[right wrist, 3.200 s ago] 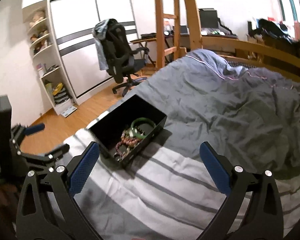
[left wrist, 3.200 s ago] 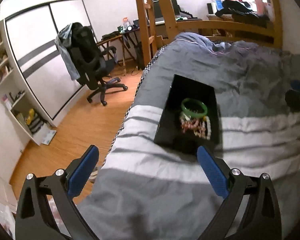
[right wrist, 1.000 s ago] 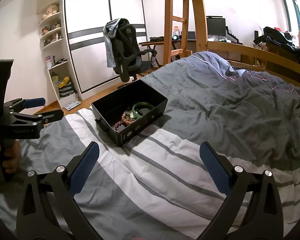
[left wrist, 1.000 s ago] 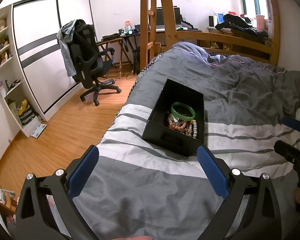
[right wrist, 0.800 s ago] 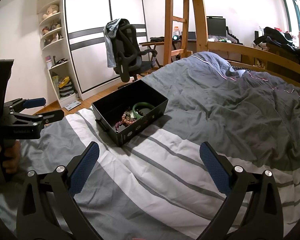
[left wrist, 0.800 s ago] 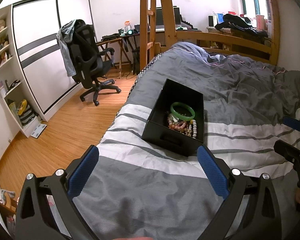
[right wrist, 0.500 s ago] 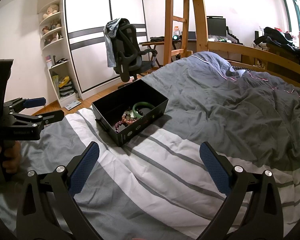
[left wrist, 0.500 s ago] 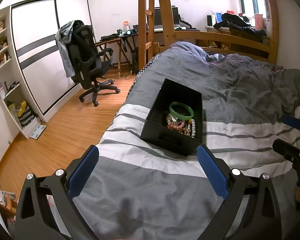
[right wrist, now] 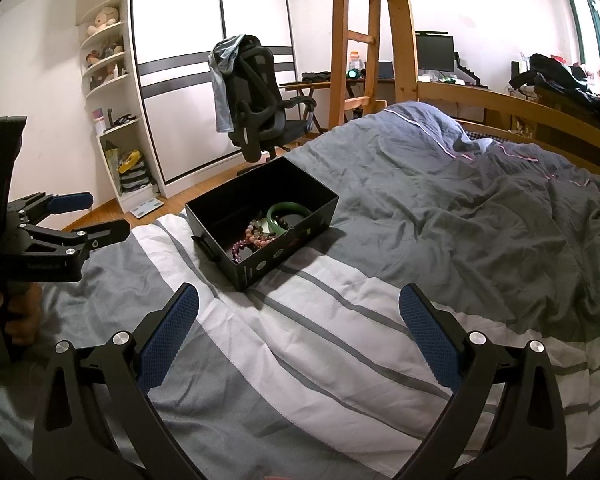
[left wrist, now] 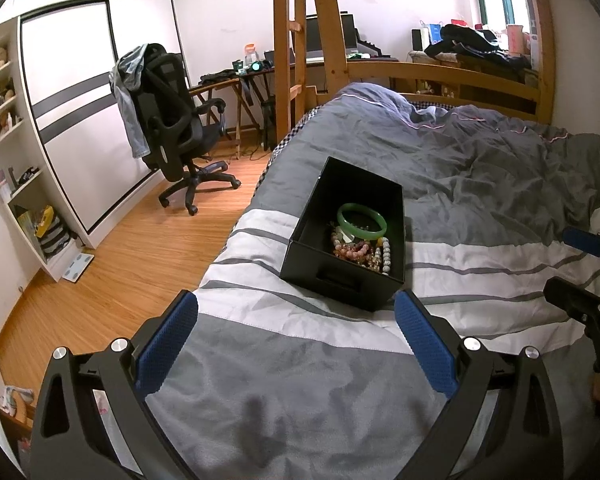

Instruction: Organize jewelry

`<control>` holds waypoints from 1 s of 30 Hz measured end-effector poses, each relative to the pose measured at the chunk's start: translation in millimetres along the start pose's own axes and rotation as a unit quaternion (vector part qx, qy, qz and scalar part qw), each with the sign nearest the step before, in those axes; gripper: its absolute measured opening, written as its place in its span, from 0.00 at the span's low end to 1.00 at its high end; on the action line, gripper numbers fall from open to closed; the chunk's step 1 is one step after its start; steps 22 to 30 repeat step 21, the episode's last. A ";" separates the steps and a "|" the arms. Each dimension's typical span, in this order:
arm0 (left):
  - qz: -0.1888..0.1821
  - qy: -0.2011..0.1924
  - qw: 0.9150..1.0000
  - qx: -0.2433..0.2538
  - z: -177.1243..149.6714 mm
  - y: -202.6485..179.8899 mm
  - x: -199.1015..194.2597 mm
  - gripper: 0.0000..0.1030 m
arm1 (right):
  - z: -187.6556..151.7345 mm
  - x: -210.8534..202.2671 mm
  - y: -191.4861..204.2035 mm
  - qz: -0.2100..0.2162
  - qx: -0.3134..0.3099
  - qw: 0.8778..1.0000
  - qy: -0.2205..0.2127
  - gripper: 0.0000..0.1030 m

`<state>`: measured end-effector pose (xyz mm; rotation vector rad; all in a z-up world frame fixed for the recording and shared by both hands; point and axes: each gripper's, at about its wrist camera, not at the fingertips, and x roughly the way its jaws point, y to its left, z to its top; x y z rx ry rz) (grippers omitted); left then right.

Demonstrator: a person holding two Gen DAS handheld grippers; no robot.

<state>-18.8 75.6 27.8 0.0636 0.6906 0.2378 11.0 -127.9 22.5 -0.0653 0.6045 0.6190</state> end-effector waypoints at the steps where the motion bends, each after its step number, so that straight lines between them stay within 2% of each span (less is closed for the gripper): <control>1: 0.000 0.000 1.000 0.000 0.1 -0.1 0.2 0.94 | -0.1 0.1 0.1 0.000 0.000 1.000 0.000 0.96; 30: -0.002 0.000 1.000 0.003 -3.5 2.3 -1.4 0.94 | -1.1 -0.1 1.8 0.000 0.000 1.000 0.002 0.96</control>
